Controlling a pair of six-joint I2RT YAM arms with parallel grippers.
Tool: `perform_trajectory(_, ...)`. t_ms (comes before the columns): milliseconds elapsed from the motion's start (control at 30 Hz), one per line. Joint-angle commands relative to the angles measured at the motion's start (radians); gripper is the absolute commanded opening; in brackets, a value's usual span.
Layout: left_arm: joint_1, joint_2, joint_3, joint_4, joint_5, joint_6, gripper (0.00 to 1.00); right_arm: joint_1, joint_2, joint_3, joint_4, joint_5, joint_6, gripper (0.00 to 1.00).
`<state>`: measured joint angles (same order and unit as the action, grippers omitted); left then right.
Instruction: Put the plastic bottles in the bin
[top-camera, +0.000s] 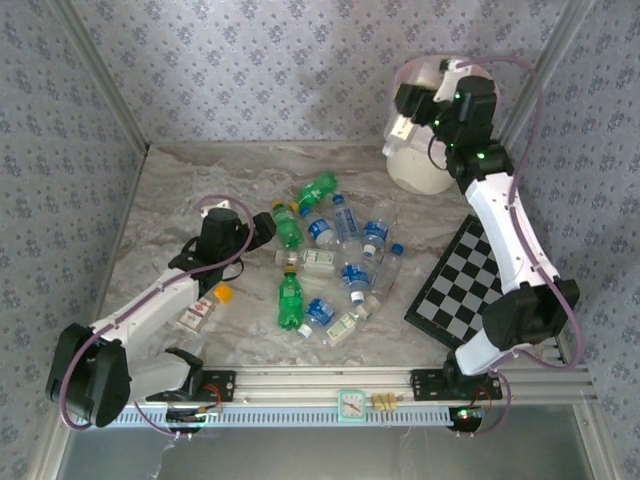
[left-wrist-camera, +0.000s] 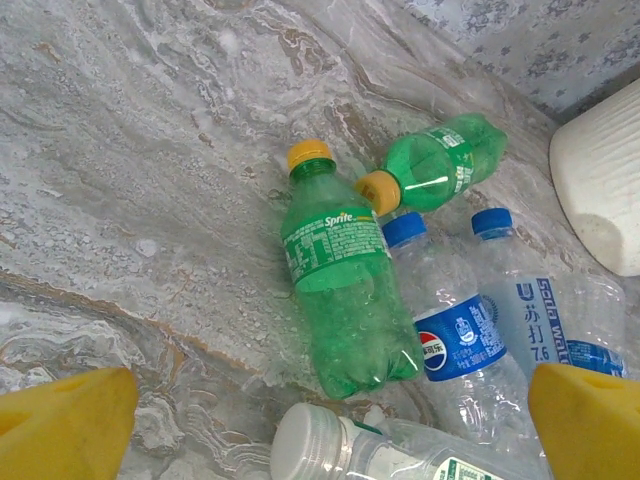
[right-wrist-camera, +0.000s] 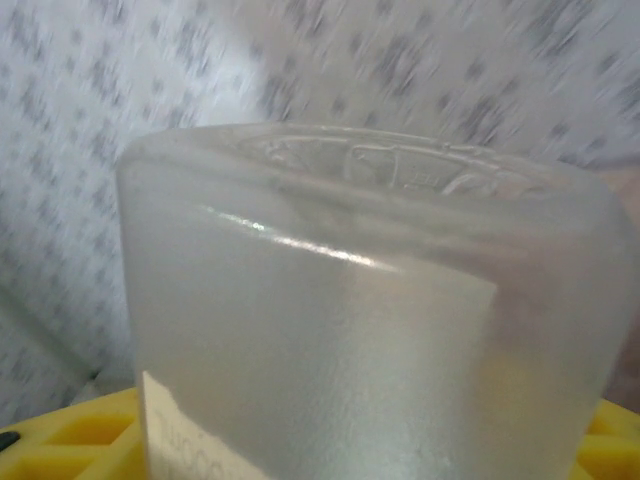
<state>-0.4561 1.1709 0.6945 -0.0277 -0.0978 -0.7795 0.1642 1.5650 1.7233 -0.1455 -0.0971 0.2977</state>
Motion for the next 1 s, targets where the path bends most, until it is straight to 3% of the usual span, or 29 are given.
perform_trajectory(0, 0.005, 0.006, -0.004, -0.006, 0.019, 0.004, 1.00, -0.043, 0.017, 0.059, 0.131, 0.120, -0.005, 0.48)
perform_trajectory(300, 0.005, 0.010, -0.008, -0.013, 0.061, 0.017, 1.00, -0.111, 0.186, 0.190, 0.233, 0.220, -0.020, 0.47)
perform_trajectory(700, 0.004, 0.014, 0.023, -0.067, 0.053, 0.015, 1.00, -0.128, 0.545, 0.615, -0.169, 0.151, -0.054, 0.48)
perform_trajectory(967, 0.005, 0.040, 0.037, -0.084, 0.037, 0.004, 1.00, -0.128, 0.630, 0.651, -0.307, 0.120, -0.062, 0.49)
